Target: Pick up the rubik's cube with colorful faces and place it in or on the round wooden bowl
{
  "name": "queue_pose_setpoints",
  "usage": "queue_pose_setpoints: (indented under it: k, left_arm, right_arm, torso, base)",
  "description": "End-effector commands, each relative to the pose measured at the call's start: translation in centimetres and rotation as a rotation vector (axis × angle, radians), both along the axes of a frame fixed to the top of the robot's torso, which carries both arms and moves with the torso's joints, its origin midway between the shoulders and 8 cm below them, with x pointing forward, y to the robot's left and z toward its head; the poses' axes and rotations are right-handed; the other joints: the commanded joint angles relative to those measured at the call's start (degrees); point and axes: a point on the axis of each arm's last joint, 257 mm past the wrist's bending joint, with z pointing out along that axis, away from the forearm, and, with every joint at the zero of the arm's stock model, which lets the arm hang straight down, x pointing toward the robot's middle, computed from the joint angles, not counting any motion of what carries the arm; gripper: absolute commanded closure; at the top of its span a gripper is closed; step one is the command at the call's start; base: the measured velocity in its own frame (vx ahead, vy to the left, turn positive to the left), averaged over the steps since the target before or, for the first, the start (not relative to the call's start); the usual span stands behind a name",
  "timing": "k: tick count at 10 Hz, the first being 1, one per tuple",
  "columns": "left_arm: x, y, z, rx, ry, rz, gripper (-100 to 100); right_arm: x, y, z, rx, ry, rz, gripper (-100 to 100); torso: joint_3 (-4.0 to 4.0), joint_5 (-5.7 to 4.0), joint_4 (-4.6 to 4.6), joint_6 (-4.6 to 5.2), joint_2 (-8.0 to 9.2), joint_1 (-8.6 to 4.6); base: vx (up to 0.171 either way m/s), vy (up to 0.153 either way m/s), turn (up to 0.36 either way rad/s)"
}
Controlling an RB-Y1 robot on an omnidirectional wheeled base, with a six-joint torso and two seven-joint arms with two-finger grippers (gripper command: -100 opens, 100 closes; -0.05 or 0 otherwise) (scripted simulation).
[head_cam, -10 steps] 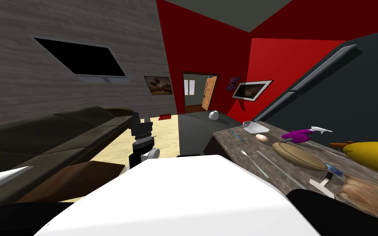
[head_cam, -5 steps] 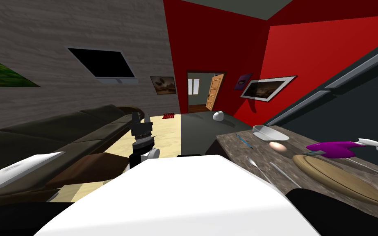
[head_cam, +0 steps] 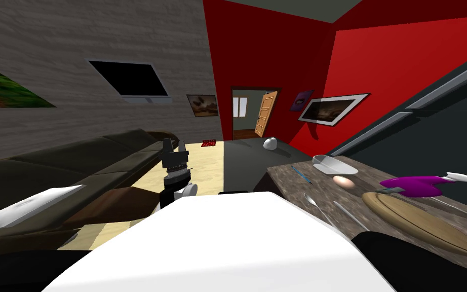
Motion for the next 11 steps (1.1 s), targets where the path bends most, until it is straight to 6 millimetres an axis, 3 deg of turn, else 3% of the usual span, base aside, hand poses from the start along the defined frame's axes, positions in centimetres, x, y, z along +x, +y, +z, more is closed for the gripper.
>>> queue_pose_setpoints:
  k: [1, 3, 4, 5, 6, 7, 8, 9, 11]
  left_arm:
    - [0.0, 0.0, 0.0, 0.000, 0.000, 0.000, 0]
    - [0.0, 0.0, 0.0, 0.000, 0.000, 0.000, 0]
    - [0.0, 0.0, 0.0, 0.000, 0.000, 0.000, 0]
    - [0.0, 0.0, 0.0, 0.000, 0.000, 0.000, 0]
    - [0.0, 0.0, 0.0, 0.000, 0.000, 0.000, 0]
    - [0.0, 0.0, 0.0, 0.000, 0.000, 0.000, 0]
    - [0.0, 0.0, 0.0, 0.000, 0.000, 0.000, 0]
    - [0.0, 0.0, 0.0, 0.000, 0.000, 0.000, 0]
    - [0.0, 0.0, 0.0, 0.000, 0.000, 0.000, 0]
  right_arm:
    - [0.0, 0.0, 0.0, 0.000, 0.000, 0.000, 100]
    - [0.0, 0.0, 0.0, 0.000, 0.000, 0.000, 100]
    - [0.0, 0.0, 0.0, 0.000, 0.000, -0.001, 0]
    - [0.2, -0.4, 1.1, -0.001, 0.007, 0.006, 100]
    - [0.3, -0.7, 1.9, 0.000, 0.011, 0.011, 100]
    - [0.1, -0.6, 1.3, -0.003, 0.008, 0.008, 100]
    - [0.1, -0.6, 1.5, -0.002, 0.009, 0.008, 0]
    - [2.6, -2.2, 1.2, -0.041, -0.025, 0.029, 100]
    - [4.8, -3.9, 1.2, -0.088, -0.056, 0.042, 100]
  torso:
    - [0.00, 0.00, 0.00, 0.00, 0.00, 0.00]
    - [0.00, -0.01, 0.00, 0.00, 0.00, -0.01]
    - [-0.01, -0.01, -0.01, -0.01, -0.01, -0.01]
    - [-0.01, -0.01, -0.01, -0.01, -0.01, -0.01]
    - [-0.04, 0.03, -0.03, 0.03, -0.06, 0.05]
    - [-0.07, 0.06, -0.04, 0.03, -0.10, 0.12]
    - [-0.05, 0.01, -0.03, 0.00, -0.08, 0.08]
    - [-0.04, 0.01, -0.03, 0.00, -0.05, 0.03]
    - [-0.41, 0.07, -0.11, -0.20, -0.76, 0.32]
  base:
    - [0.000, 0.000, 0.000]
    - [0.000, 0.000, 0.000]
    - [0.000, 0.000, 0.000]
    - [0.020, 0.012, -0.075]
    - [0.031, 0.025, -0.062]
    - [0.012, 0.010, -0.013]
    - [0.000, 0.000, 0.000]
    - [0.101, 0.069, 0.020]
    - [0.174, 0.111, 0.004]
